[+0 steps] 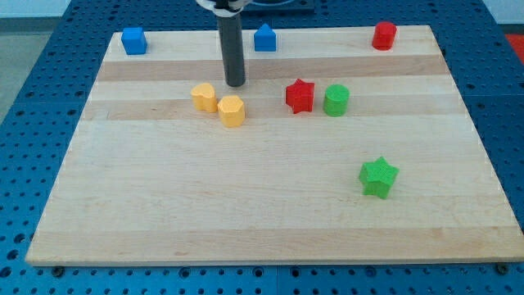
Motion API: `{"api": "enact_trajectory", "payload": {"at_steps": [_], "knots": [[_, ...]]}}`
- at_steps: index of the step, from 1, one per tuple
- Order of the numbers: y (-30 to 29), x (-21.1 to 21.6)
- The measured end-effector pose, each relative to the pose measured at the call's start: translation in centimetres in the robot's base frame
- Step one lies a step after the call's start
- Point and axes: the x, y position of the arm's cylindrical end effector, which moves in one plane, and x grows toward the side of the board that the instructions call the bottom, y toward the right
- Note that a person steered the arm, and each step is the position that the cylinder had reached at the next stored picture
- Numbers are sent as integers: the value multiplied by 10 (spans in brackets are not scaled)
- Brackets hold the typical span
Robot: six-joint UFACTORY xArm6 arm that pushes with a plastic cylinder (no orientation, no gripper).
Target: Put the yellow heart to the top side of the yellow hexagon
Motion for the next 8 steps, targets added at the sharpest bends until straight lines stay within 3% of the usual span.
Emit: {"api": "enact_trajectory", "payload": {"at_steps": [4, 8], "knots": [[-63, 24], [-77, 72]]}}
